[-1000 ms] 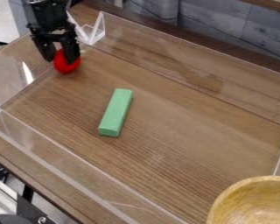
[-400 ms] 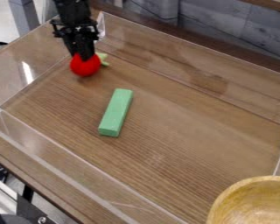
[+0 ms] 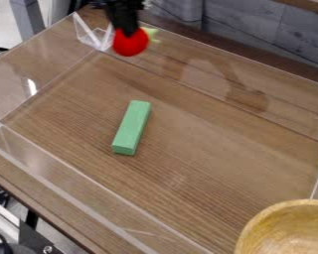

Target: Move the red fruit to the right

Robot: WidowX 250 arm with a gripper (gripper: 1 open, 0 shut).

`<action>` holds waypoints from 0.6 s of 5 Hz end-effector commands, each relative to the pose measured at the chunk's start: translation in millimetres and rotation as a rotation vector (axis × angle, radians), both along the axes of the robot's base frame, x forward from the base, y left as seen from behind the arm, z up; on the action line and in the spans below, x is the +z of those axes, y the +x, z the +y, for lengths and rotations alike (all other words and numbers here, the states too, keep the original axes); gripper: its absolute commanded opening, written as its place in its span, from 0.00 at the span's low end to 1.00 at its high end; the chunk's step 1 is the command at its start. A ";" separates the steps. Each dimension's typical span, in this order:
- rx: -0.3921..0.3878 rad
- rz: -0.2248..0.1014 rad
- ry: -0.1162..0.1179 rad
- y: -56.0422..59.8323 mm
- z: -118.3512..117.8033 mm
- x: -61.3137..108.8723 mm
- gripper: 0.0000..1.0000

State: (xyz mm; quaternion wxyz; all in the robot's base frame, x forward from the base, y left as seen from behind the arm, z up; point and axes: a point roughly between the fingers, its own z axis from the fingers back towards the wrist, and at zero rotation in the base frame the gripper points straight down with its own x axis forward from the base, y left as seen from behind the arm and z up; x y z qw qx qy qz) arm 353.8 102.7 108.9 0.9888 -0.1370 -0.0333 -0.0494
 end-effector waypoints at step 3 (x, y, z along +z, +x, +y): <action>-0.135 -0.069 -0.001 15.7 -93.5 11.4 0.00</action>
